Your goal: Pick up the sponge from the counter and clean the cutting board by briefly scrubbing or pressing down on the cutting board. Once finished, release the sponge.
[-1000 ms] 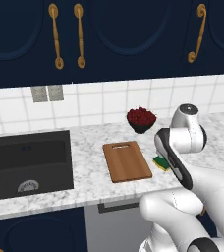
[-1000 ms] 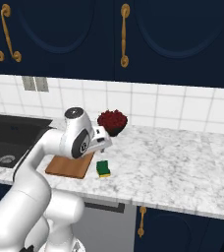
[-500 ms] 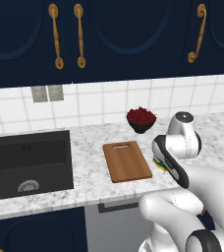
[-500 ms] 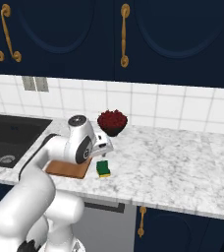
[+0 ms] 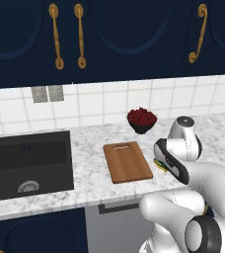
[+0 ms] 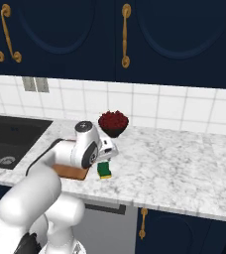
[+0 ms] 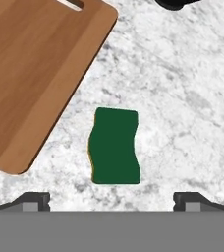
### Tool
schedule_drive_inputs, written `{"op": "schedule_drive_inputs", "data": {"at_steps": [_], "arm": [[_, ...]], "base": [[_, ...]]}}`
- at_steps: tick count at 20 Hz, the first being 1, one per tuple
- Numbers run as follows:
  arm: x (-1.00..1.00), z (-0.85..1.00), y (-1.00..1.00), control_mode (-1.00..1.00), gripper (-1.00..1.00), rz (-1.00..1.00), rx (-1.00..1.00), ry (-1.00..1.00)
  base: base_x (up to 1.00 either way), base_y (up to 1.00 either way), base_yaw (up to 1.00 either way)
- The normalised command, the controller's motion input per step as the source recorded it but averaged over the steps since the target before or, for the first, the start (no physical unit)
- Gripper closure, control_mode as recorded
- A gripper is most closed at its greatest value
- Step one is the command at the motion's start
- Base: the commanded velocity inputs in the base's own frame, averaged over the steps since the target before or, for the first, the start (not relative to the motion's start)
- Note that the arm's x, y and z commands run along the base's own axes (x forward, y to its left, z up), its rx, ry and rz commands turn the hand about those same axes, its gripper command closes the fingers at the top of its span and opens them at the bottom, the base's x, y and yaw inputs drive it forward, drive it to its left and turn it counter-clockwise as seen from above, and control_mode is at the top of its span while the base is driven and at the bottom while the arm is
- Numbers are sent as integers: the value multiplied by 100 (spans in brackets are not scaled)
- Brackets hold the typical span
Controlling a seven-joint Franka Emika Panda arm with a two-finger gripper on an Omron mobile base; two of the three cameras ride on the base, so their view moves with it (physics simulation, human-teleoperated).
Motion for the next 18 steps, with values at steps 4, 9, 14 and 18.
{"op": "schedule_drive_inputs", "data": {"at_steps": [4,9,14,18], "arm": [[8,-16,-6,-100,-100,0,0,1],[0,-10,0,-100,-100,0,0,2],[8,-27,0,-100,-100,0,0,5],[21,-27,0,-100,-100,0,0,6]], "base": [[0,0,0],[0,0,0],[0,0,0],[0,0,0]]}}
